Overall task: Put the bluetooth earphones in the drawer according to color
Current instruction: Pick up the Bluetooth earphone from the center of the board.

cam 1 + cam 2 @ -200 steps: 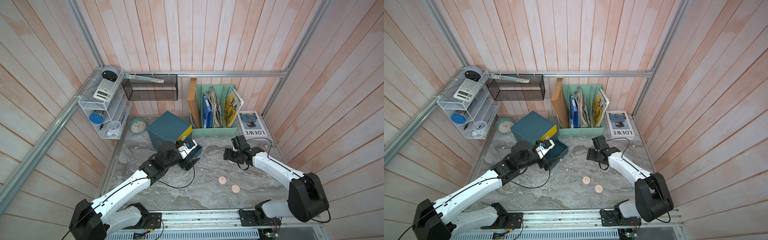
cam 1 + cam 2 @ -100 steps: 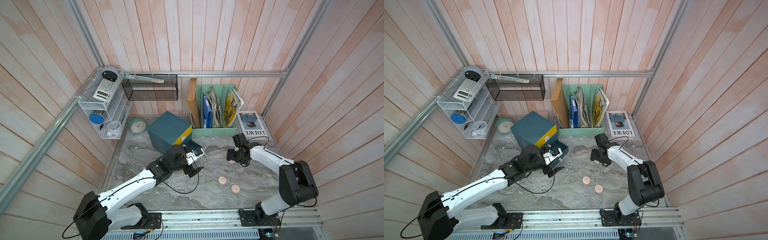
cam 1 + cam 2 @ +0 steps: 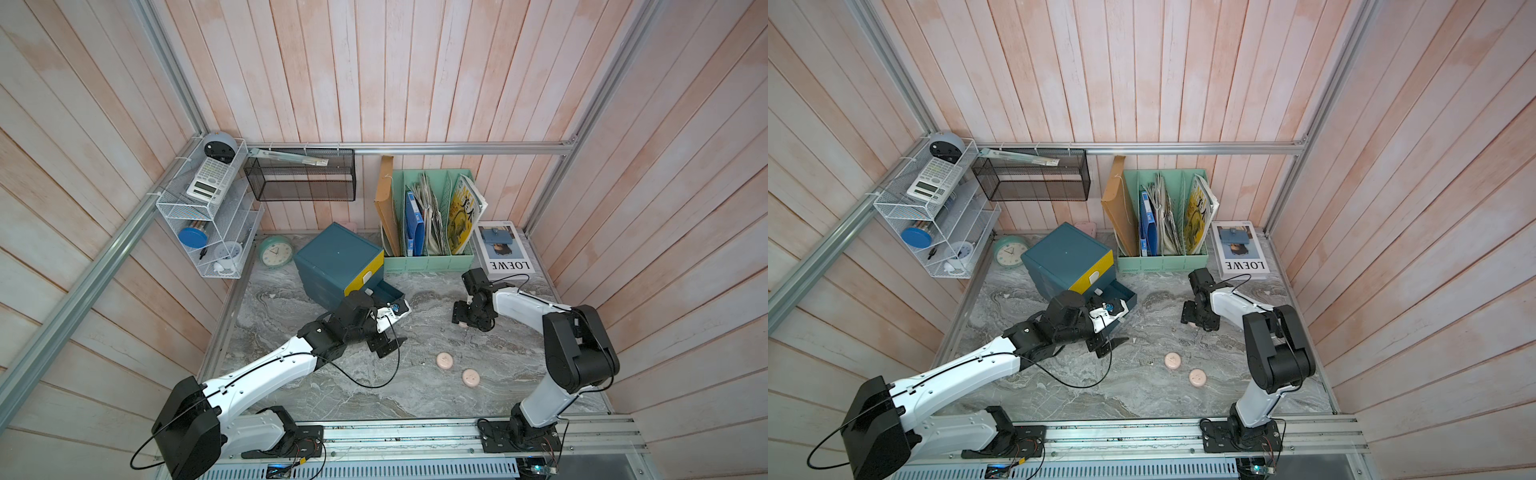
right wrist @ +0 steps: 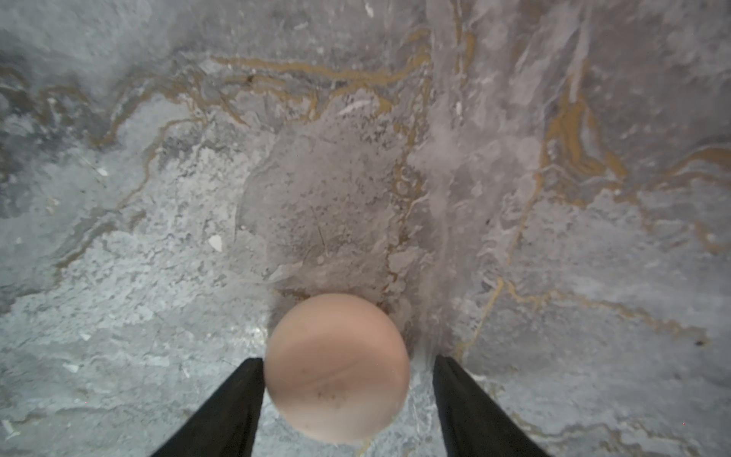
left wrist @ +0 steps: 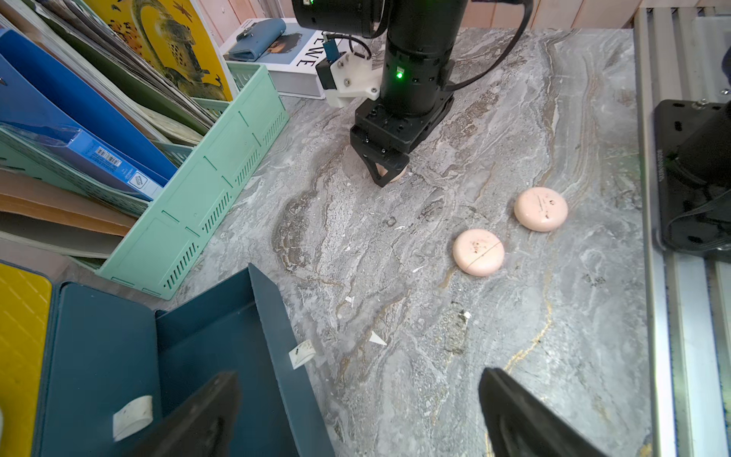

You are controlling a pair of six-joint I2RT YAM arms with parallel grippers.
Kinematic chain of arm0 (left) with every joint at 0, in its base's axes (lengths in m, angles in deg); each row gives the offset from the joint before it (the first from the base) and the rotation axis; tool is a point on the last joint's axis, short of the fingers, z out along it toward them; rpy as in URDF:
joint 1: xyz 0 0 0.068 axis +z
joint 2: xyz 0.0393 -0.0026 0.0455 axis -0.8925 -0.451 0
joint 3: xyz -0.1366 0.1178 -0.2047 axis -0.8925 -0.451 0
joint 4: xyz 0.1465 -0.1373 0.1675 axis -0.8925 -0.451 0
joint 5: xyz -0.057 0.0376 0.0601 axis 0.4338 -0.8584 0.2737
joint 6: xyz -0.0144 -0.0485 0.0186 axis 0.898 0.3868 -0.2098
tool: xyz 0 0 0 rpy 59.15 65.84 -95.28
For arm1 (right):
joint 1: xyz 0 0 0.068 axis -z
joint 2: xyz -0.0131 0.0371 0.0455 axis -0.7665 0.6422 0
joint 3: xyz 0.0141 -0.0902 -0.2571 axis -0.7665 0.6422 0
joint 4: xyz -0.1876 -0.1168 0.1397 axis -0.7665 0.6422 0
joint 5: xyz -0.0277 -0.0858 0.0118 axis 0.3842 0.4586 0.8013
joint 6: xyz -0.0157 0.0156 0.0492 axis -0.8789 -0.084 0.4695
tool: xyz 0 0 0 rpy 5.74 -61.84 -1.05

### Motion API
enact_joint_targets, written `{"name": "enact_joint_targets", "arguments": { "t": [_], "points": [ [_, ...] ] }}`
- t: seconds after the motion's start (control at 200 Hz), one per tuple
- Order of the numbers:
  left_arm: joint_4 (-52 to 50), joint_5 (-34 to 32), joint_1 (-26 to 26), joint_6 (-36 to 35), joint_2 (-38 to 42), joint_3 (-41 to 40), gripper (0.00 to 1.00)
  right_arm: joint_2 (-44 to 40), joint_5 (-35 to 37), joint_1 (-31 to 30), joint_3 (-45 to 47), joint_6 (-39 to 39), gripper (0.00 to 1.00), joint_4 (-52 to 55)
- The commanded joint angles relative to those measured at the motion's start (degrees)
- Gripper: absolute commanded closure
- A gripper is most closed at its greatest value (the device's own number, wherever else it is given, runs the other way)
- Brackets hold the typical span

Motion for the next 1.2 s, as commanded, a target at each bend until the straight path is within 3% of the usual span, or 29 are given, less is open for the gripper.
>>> {"name": "enact_joint_targets", "arguments": {
  "t": [0.0, 0.445, 0.805, 1.195],
  "points": [
    [-0.87, -1.31, -0.36, -0.98, -0.16, 1.97, 0.00, 1.58, -0.05, 0.58, -2.11, -0.73, 0.30, 0.80],
    [-1.48, -2.36, -0.45, -1.09, -0.16, 2.55, 0.00, 2.60, -1.37, 0.65, -1.73, -0.84, 0.47, -0.31],
    [0.23, -3.07, -0.19, -0.61, 2.20, 1.85, 0.00, -5.18, -1.28, 0.46, -0.64, -1.12, 0.62, -1.46],
    [1.08, -4.45, 7.15, 0.14, 8.15, 1.66, 0.00, -12.26, -4.85, -4.20, -4.33, -1.86, 0.77, -2.64]
  ]
}}
